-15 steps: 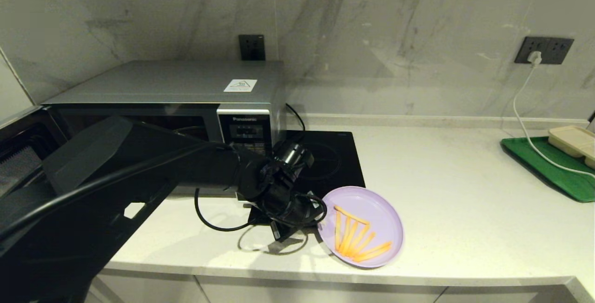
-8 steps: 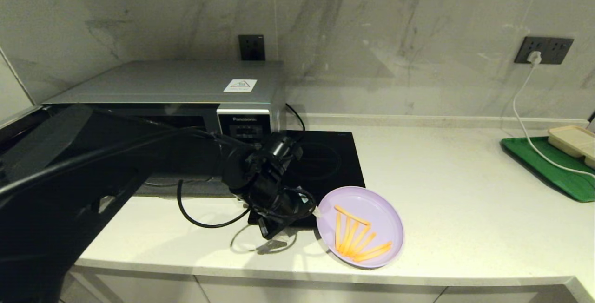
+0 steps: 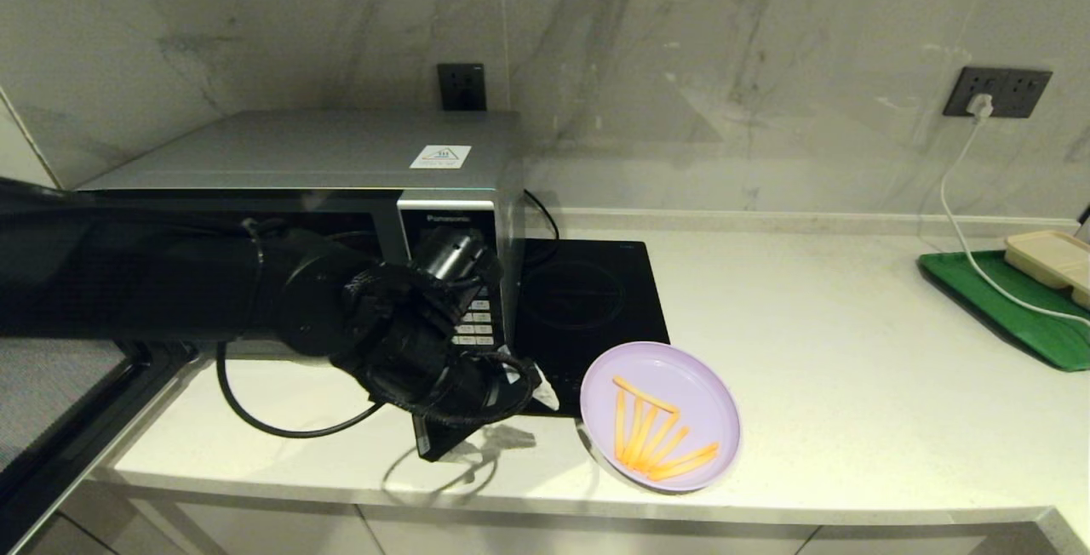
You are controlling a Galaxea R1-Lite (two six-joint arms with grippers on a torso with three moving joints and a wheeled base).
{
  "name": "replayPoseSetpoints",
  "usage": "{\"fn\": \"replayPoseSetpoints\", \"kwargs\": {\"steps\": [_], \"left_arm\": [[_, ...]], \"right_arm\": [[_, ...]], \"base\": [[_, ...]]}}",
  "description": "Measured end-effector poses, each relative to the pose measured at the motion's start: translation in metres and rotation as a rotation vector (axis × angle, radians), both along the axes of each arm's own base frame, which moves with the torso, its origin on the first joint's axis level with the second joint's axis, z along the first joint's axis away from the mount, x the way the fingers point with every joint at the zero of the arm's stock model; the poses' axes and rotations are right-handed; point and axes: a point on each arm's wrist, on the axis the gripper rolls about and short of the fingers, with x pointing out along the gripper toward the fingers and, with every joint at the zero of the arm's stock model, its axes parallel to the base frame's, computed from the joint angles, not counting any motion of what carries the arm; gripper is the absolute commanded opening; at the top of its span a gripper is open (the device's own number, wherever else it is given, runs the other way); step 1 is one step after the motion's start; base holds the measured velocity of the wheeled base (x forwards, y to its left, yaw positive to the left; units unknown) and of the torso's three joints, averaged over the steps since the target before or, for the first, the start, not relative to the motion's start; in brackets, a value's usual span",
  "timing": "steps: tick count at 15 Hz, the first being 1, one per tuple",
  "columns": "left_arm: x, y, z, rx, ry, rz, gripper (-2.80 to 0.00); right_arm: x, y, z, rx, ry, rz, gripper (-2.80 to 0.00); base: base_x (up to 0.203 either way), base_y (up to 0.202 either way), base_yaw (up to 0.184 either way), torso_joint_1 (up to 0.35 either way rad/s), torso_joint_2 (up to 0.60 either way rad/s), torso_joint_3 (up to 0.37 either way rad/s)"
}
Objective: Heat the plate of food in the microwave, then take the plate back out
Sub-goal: Close the microwave oven
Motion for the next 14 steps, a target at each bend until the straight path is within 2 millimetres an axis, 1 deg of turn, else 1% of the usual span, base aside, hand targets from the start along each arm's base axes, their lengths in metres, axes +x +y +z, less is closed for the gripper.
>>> {"fn": "replayPoseSetpoints", "kwargs": {"steps": [3,5,6,9,12,14], "left_arm": [[-0.036,0.021,0.009,0.015,-0.004,-0.014,0.00],[-0.059,0.039,0.017,0.044,-0.049,0.002,0.00],[-0.071,0.050,0.022,0.079,-0.098,0.018,-2.80],[-0.109,0.084,0.036,0.215,-0.295,0.058,-2.80],[-0.152,0.122,0.057,0.273,-0.466,0.094,-2.80],[-0.179,0.150,0.066,0.330,-0.551,0.136,-2.80]], "right_arm": [[0.000,0.000,0.000,0.000,0.000,0.000,-2.80],[0.000,0.000,0.000,0.001,0.000,0.000,-2.80],[0.000,0.000,0.000,0.001,0.000,0.000,-2.80],[0.000,0.000,0.000,0.000,0.000,0.000,-2.80],[0.000,0.000,0.000,0.000,0.000,0.000,-2.80],[0.000,0.000,0.000,0.000,0.000,0.000,-2.80]], "base": [[0.000,0.000,0.000,0.000,0.00,0.000],[0.000,0.000,0.000,0.000,0.00,0.000],[0.000,0.000,0.000,0.000,0.00,0.000],[0.000,0.000,0.000,0.000,0.00,0.000],[0.000,0.000,0.000,0.000,0.00,0.000],[0.000,0.000,0.000,0.000,0.00,0.000]]}}
